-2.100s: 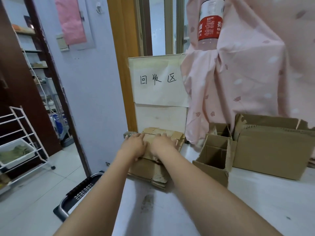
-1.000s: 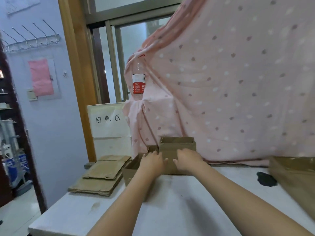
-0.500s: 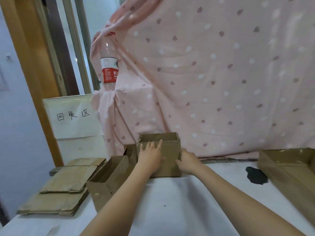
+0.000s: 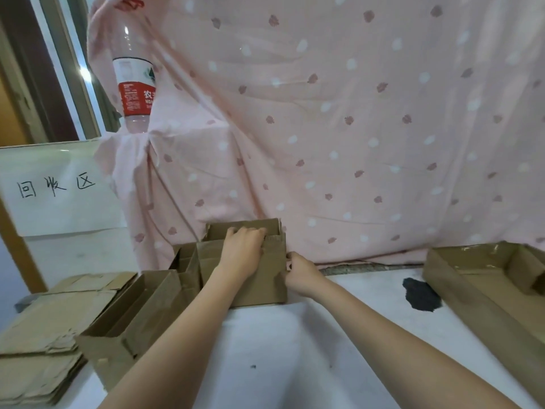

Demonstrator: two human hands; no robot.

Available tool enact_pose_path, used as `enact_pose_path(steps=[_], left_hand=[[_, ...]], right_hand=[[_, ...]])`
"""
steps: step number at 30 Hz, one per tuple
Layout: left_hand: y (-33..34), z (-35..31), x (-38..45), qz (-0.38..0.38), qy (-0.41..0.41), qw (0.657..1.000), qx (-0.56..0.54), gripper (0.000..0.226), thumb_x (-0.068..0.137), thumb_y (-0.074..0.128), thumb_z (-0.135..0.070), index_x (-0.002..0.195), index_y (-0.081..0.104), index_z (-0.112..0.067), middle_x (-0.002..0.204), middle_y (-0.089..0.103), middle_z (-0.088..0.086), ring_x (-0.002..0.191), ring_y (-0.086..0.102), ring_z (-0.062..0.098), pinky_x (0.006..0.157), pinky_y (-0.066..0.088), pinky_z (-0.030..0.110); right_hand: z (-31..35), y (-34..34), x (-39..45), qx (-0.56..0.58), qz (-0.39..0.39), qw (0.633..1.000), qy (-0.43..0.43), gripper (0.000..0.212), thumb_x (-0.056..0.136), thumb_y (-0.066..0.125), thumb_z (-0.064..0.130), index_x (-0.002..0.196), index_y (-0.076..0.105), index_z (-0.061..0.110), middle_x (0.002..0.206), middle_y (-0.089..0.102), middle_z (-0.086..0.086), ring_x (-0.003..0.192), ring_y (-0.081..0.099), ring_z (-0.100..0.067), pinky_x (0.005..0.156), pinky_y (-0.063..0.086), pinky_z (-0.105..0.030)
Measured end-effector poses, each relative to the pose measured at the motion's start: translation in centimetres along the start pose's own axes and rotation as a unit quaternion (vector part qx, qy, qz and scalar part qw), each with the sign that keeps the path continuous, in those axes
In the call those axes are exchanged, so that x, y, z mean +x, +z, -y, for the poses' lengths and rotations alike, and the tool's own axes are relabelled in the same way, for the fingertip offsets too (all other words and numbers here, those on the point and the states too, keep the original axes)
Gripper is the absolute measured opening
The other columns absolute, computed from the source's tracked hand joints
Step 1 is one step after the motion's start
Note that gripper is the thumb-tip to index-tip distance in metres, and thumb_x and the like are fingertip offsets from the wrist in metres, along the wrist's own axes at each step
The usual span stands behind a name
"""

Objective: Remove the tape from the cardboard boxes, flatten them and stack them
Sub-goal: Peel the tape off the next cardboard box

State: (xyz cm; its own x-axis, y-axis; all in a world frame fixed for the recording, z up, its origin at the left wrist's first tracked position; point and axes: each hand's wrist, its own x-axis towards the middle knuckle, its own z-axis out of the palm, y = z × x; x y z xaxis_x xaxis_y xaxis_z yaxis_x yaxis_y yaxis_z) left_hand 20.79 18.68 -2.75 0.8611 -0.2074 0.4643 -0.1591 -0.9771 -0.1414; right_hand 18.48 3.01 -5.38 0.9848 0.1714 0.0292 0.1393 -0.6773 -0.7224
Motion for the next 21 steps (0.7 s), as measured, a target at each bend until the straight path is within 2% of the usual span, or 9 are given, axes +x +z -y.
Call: enact_pose_path(steps=[2, 5, 7, 10, 12, 14, 18, 19, 21], left_hand=[[-0.1, -0.3, -0.3, -0.011, 0.0, 0.999, -0.03, 0.019, 0.09, 0.058, -0.021, 0.109, 0.057, -0.021, 0.113, 0.067, 0.002, 0.111, 0.058, 0.026, 0.091, 0.034, 0.038], [-1.1, -0.9, -0.9, -0.045, 0.0, 0.995, -0.094, 0.018, 0.09, 0.058, -0.018, 0.108, 0.059, -0.019, 0.111, 0.068, 0.002, 0.107, 0.06, 0.027, 0.085, 0.037, 0.037], [-2.5, -1.4, -1.5, -0.067, -0.002, 0.986, -0.154, 0.017, 0.089, 0.062, -0.016, 0.107, 0.062, -0.018, 0.106, 0.07, 0.005, 0.099, 0.062, 0.03, 0.08, 0.044, 0.037], [-4.5, -1.6, -2.3, -0.067, -0.021, 0.965, -0.253, 0.008, 0.09, 0.065, -0.016, 0.095, 0.059, -0.017, 0.09, 0.069, 0.004, 0.088, 0.064, 0.029, 0.073, 0.05, 0.038], [-5.8, -1.6, -3.0, -0.058, -0.048, 0.944, -0.322, 0.007, 0.091, 0.065, -0.015, 0.092, 0.059, -0.018, 0.085, 0.067, 0.001, 0.085, 0.064, 0.025, 0.074, 0.052, 0.039], [-6.9, -1.5, -3.9, -0.059, -0.074, 0.921, -0.378, 0.006, 0.091, 0.066, -0.015, 0.091, 0.061, -0.015, 0.084, 0.067, 0.001, 0.084, 0.065, 0.023, 0.077, 0.053, 0.038], [-8.8, -1.6, -6.6, -0.062, -0.096, 0.892, -0.437, 0.006, 0.093, 0.065, -0.013, 0.093, 0.061, -0.01, 0.086, 0.068, 0.007, 0.083, 0.063, 0.021, 0.069, 0.045, 0.022], [-9.0, -1.6, -7.2, -0.06, -0.098, 0.886, -0.449, 0.006, 0.093, 0.066, -0.013, 0.093, 0.061, -0.01, 0.087, 0.068, 0.009, 0.083, 0.063, 0.021, 0.067, 0.044, 0.02], [-9.4, -1.5, -8.5, -0.05, -0.107, 0.871, -0.476, 0.006, 0.092, 0.067, -0.013, 0.096, 0.062, -0.01, 0.09, 0.07, 0.01, 0.086, 0.066, 0.023, 0.075, 0.049, 0.024]], right_hand=[[-0.3, -0.4, -0.4, 0.007, 0.006, 1.0, 0.009, 0.04, 0.096, 0.054, 0.016, 0.135, 0.05, 0.011, 0.137, 0.058, -0.011, 0.127, 0.054, -0.029, 0.09, 0.042, -0.025], [-0.9, -1.4, -1.0, 0.009, 0.018, 1.0, 0.016, 0.045, 0.092, 0.058, 0.024, 0.133, 0.046, 0.011, 0.133, 0.06, -0.012, 0.121, 0.056, -0.03, 0.096, 0.048, -0.034], [-1.2, -2.2, -1.7, 0.005, 0.029, 0.999, 0.016, 0.065, 0.088, 0.068, 0.033, 0.14, 0.036, 0.011, 0.134, 0.059, -0.01, 0.122, 0.056, -0.029, 0.098, 0.048, -0.037], [-1.3, -4.1, -3.5, 0.038, 0.034, 0.999, 0.012, 0.093, 0.081, 0.079, 0.042, 0.15, 0.022, 0.016, 0.136, 0.056, -0.004, 0.123, 0.055, -0.025, 0.097, 0.049, -0.035], [-1.5, -5.9, -5.0, 0.088, 0.031, 0.996, 0.007, 0.104, 0.078, 0.081, 0.043, 0.155, 0.015, 0.019, 0.134, 0.056, 0.001, 0.118, 0.058, -0.019, 0.089, 0.05, -0.028], [-2.0, -7.8, -6.6, 0.1, 0.036, 0.994, 0.007, 0.114, 0.075, 0.084, 0.047, 0.158, 0.009, 0.023, 0.136, 0.053, 0.006, 0.118, 0.056, -0.015, 0.091, 0.046, -0.025], [-3.2, -10.3, -9.6, 0.081, 0.039, 0.996, 0.014, 0.119, 0.067, 0.087, 0.053, 0.158, 0.013, 0.029, 0.132, 0.05, 0.013, 0.123, 0.053, -0.012, 0.105, 0.042, -0.03], [-3.1, -10.7, -10.1, 0.086, 0.028, 0.996, 0.011, 0.116, 0.067, 0.087, 0.051, 0.157, 0.017, 0.028, 0.129, 0.05, 0.012, 0.121, 0.054, -0.011, 0.103, 0.042, -0.03], [-2.7, -11.4, -11.1, 0.088, -0.006, 0.996, -0.003, 0.111, 0.067, 0.088, 0.05, 0.155, 0.026, 0.025, 0.131, 0.051, 0.009, 0.119, 0.055, -0.01, 0.102, 0.044, -0.029]])
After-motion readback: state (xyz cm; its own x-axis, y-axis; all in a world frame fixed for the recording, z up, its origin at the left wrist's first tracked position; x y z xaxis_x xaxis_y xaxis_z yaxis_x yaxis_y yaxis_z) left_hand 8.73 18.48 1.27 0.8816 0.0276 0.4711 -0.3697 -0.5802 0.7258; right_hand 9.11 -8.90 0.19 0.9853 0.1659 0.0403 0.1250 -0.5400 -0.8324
